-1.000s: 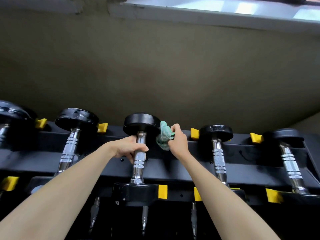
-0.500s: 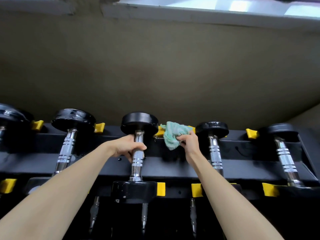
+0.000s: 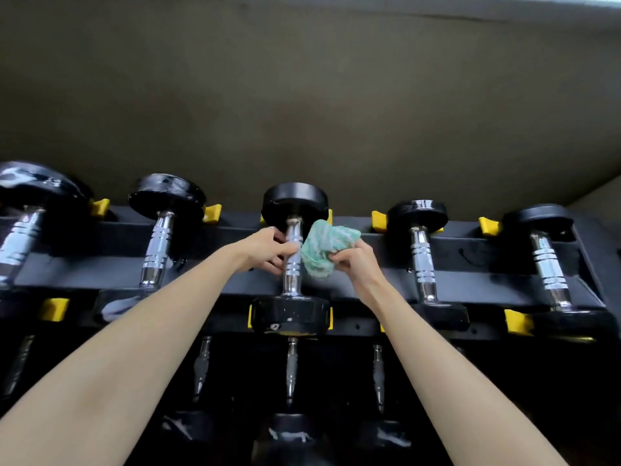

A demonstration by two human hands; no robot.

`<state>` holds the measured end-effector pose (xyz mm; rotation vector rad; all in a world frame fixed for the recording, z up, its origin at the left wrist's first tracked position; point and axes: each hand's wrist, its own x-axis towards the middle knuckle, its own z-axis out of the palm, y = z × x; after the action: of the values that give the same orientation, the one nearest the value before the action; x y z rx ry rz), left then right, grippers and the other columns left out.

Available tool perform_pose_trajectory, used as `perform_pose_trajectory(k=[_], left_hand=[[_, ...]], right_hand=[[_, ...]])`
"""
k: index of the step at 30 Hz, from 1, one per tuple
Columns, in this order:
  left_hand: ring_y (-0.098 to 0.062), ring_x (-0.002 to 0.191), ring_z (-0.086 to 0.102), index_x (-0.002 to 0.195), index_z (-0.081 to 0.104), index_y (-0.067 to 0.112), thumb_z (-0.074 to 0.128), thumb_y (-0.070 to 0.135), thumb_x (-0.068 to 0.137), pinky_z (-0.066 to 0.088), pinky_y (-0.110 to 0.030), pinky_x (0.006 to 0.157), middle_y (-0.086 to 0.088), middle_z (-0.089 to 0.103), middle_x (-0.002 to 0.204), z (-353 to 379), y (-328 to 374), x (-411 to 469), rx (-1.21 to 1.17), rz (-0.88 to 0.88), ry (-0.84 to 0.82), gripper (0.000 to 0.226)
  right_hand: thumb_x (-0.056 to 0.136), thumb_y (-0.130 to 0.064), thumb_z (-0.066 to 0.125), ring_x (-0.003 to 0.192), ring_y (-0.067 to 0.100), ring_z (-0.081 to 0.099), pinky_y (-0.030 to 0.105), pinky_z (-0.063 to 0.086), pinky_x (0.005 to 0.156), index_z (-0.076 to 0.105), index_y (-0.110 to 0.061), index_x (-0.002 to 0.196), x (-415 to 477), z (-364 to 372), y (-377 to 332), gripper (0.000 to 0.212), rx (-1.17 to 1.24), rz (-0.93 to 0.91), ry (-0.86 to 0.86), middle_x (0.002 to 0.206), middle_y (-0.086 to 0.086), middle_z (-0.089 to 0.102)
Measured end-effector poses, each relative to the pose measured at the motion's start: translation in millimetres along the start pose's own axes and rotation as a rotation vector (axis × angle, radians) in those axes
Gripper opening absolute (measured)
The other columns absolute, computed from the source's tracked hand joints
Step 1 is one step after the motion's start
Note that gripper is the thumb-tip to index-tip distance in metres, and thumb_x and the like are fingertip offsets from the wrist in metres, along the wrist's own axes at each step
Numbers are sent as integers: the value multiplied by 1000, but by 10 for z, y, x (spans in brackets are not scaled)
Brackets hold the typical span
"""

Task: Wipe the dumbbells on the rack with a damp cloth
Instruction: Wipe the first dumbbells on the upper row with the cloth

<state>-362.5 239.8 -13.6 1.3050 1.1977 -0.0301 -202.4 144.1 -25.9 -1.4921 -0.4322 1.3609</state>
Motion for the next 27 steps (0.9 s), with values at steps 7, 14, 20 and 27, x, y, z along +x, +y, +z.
perform_pose_trajectory(k=[7,14,20,27], left_hand=[[-20,77,65,116,50,8,52,6,91,55,-24,62,-12,68,98,-97,-295,-397,7,10,69,25],[-19,80,61,111,50,6,39,-2,92,56,-28,71,-12,63,92,-72,-560,-803,-30,42,182,23],[-26,83,63,109,45,5,38,-4,94,56,-32,72,-16,60,95,-74,-716,-1118,-183,84,227,20],[-26,80,66,113,45,6,39,-4,94,58,-31,70,-18,62,101,-343,-715,-1540,-264,129,304,23]], right_hand=[[69,10,46,79,17,53,25,41,69,65,-12,83,-529,171,89,32,-188,-36,-108,84,5,63],[71,20,47,86,14,58,24,47,75,61,-14,101,-1069,347,125,48,-265,-191,-76,92,3,64],[65,-1,64,99,15,60,30,48,89,63,-27,117,-1301,625,488,58,-541,-315,35,104,-4,66],[69,14,49,68,14,55,25,48,64,63,-14,74,-1623,823,770,32,-289,-76,33,70,-1,59]])
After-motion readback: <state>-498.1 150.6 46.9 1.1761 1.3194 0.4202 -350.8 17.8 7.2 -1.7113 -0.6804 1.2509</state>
